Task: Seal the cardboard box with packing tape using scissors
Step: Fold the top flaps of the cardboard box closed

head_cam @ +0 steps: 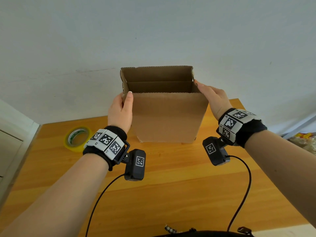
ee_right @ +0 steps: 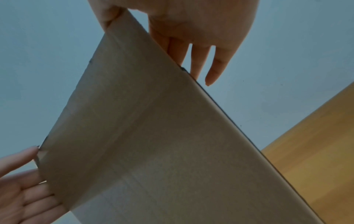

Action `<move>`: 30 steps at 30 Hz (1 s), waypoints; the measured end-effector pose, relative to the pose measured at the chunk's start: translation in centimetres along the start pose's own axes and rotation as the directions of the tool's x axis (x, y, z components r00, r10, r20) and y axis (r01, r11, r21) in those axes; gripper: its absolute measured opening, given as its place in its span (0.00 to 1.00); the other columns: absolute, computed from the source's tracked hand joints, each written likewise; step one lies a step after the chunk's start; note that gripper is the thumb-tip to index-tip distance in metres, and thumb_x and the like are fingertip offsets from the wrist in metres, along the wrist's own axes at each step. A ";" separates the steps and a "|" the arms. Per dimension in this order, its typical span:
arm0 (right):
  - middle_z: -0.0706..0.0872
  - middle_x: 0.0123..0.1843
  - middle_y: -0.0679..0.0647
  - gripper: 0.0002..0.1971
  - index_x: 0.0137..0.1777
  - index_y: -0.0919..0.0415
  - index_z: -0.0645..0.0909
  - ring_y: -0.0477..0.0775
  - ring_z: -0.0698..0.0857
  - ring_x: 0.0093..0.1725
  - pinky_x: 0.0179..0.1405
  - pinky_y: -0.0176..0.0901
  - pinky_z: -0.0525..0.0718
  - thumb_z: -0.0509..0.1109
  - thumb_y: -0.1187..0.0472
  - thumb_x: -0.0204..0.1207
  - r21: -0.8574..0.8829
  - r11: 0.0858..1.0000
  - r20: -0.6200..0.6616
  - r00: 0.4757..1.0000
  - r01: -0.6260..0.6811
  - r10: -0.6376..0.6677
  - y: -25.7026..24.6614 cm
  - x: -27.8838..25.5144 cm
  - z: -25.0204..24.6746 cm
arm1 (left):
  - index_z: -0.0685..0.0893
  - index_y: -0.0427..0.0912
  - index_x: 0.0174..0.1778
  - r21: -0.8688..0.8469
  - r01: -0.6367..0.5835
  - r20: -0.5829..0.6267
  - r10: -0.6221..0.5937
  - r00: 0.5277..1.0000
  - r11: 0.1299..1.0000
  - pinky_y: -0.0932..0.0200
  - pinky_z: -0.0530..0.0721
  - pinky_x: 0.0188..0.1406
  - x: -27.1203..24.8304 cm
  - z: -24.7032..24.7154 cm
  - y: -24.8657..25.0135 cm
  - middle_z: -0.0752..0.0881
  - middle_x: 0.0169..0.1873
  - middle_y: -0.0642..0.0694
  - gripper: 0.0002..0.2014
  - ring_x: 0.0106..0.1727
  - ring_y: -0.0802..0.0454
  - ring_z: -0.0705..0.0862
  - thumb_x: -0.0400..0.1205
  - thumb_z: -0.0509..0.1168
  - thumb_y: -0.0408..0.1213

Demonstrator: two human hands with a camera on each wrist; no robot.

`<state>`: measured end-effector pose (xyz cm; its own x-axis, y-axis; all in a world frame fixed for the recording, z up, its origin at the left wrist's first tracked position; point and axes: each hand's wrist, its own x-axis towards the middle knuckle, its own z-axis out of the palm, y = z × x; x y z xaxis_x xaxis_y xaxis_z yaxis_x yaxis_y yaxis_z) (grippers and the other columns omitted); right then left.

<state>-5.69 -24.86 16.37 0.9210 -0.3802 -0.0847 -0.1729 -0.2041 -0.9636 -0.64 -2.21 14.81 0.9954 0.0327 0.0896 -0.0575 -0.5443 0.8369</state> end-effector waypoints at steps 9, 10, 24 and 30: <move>0.80 0.64 0.55 0.35 0.70 0.58 0.76 0.51 0.75 0.62 0.60 0.43 0.64 0.54 0.33 0.74 -0.024 0.984 0.056 0.983 -0.174 0.176 -0.3 -0.3 0.7 | 0.73 0.43 0.47 0.044 -0.020 -0.014 0.020 1.000 0.999 0.62 0.66 0.39 0.0 -0.3 -0.2 0.73 0.33 0.55 0.16 0.35 0.61 0.72 0.86 0.49 0.51; 0.81 0.64 0.55 0.34 0.69 0.57 0.77 0.52 0.76 0.63 0.60 0.43 0.65 0.54 0.32 0.74 -0.013 0.985 0.065 0.983 -0.170 0.170 -0.2 -0.2 0.8 | 0.73 0.42 0.47 0.049 -0.032 -0.019 0.033 0.999 0.998 0.62 0.67 0.40 0.0 -0.4 -0.3 0.73 0.33 0.55 0.15 0.36 0.59 0.73 0.86 0.49 0.50; 0.82 0.57 0.52 0.30 0.64 0.55 0.77 0.53 0.77 0.64 0.69 0.45 0.67 0.58 0.34 0.72 0.047 0.974 0.027 0.975 -0.223 0.222 0.2 0.4 0.8 | 0.78 0.49 0.57 0.005 -0.173 0.066 0.172 0.983 0.985 0.71 0.74 0.47 0.8 -1.3 -1.6 0.80 0.46 0.57 0.10 0.49 0.62 0.77 0.84 0.59 0.46; 0.73 0.57 0.54 0.33 0.73 0.63 0.69 0.53 0.73 0.62 0.71 0.52 0.66 0.57 0.38 0.77 0.052 0.969 -0.058 0.968 -0.243 0.246 1.0 1.4 0.6 | 0.77 0.46 0.51 0.042 -0.188 0.117 0.182 0.976 0.981 0.56 0.82 0.51 0.8 -0.8 -1.7 0.84 0.44 0.50 0.10 0.49 0.50 0.82 0.81 0.63 0.49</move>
<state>-4.39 -25.01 15.12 0.8284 -0.4706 -0.3038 -0.3729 -0.0585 -0.9260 0.19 -0.54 13.89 0.9703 -0.1651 0.1766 -0.2402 -0.5755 0.7817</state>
